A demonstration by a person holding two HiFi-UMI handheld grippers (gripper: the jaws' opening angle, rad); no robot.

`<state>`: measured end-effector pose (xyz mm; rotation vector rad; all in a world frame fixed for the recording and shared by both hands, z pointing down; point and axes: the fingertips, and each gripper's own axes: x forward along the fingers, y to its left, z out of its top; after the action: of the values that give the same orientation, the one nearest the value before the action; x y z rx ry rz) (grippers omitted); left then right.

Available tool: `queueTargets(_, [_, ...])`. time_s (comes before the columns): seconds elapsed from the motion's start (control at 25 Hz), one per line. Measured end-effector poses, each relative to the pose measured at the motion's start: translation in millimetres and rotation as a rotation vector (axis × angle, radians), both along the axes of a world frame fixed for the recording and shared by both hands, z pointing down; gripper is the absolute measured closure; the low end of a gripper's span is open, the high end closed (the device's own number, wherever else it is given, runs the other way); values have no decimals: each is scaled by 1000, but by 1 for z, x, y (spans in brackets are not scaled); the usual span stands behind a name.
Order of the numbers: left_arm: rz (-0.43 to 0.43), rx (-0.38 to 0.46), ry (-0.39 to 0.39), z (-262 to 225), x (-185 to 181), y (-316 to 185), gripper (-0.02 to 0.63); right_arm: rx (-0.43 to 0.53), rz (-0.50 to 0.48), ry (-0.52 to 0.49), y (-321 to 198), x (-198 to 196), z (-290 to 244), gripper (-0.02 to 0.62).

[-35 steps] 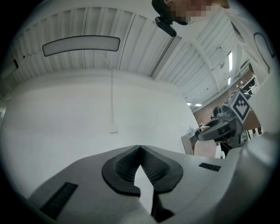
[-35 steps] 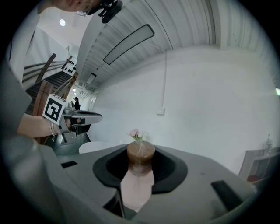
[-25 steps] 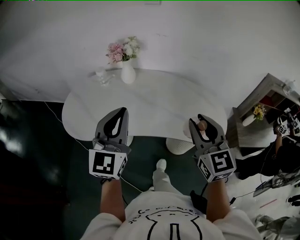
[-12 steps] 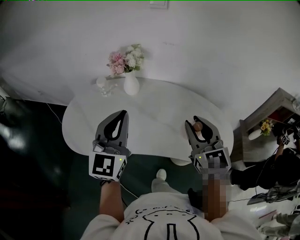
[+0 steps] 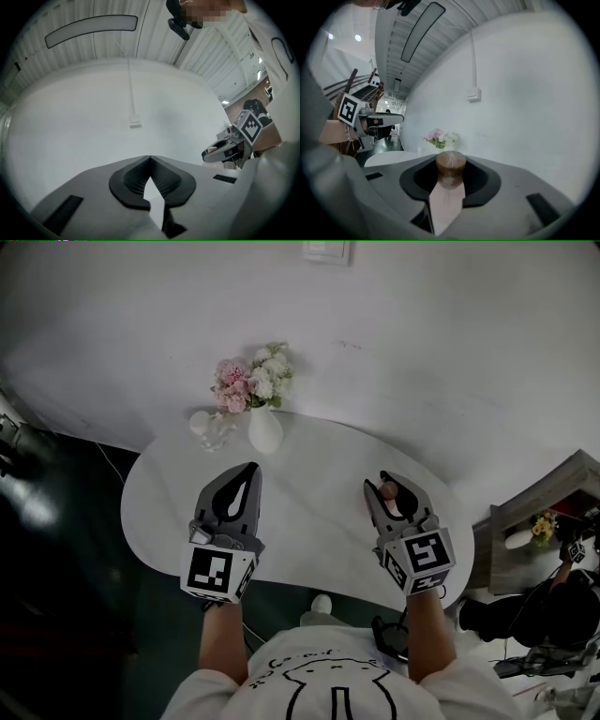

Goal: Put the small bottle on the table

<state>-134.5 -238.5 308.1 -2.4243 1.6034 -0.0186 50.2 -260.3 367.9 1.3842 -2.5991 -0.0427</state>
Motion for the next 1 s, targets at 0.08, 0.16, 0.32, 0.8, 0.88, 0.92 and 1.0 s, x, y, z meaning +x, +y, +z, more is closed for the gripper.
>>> queueTargets(0.08, [-5,-11,0,6,2,-13,603,-9,-14,5,-17,-2,7,479])
queueTargets(0.16, [-12,-25,5,11,5,-25,603,-20,-29,8,-34,-2,15,479])
queueTargets(0.32, [-22,-65,1,24,12,-46,603,-49,-64,3,-67,-5,32,480])
queueTargets(0.8, [30,-155,5,59,21,-86,603,-117,-84,62,-135,-30,105,479])
queueTargets(0.88, [37,-163,6,62,20,-92,603,-125,-82,67,-142,-34,113,480])
queueTargets(0.92, [43,-167,5,64,21,-95,604,-129,-81,70,-145,-36,116,479])
queueTargets(1.0, [59,-170,6,66,21,-101,603,-135,-78,77,-152,-39,122,479])
